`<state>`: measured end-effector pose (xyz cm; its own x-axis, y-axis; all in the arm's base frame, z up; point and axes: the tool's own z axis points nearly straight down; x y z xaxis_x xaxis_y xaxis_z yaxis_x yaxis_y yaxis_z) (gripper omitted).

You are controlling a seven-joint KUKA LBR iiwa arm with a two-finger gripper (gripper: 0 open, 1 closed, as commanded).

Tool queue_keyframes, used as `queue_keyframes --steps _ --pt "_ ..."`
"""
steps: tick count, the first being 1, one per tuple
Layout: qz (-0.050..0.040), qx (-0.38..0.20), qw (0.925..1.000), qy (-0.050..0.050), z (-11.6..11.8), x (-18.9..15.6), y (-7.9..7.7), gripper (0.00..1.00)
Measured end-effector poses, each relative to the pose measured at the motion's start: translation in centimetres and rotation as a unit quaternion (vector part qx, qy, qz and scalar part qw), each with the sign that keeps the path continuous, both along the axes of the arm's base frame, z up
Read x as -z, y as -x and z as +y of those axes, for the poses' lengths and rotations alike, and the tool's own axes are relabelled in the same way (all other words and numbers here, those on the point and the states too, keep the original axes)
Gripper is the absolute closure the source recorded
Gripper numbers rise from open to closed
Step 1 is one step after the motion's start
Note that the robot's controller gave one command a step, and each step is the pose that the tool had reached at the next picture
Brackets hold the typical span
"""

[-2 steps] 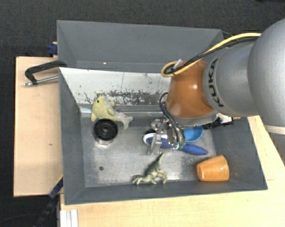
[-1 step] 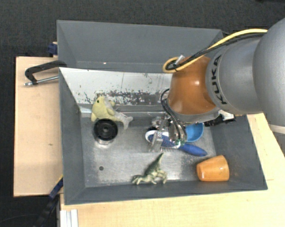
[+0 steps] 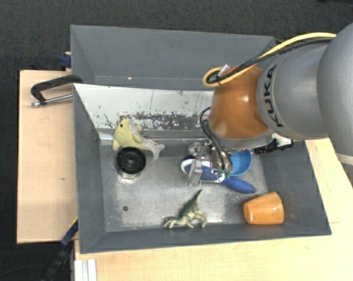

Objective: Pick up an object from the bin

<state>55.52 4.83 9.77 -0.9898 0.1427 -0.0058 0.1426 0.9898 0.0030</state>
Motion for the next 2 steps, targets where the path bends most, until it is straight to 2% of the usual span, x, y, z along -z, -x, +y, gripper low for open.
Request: queue_keyframes --steps 1,2 --pt "-0.0003 0.000 1.0000 0.000 0.1 -1.2 -0.1 1.00" --pt "-0.0010 0.000 1.0000 0.000 0.1 -4.0 -0.3 1.00"
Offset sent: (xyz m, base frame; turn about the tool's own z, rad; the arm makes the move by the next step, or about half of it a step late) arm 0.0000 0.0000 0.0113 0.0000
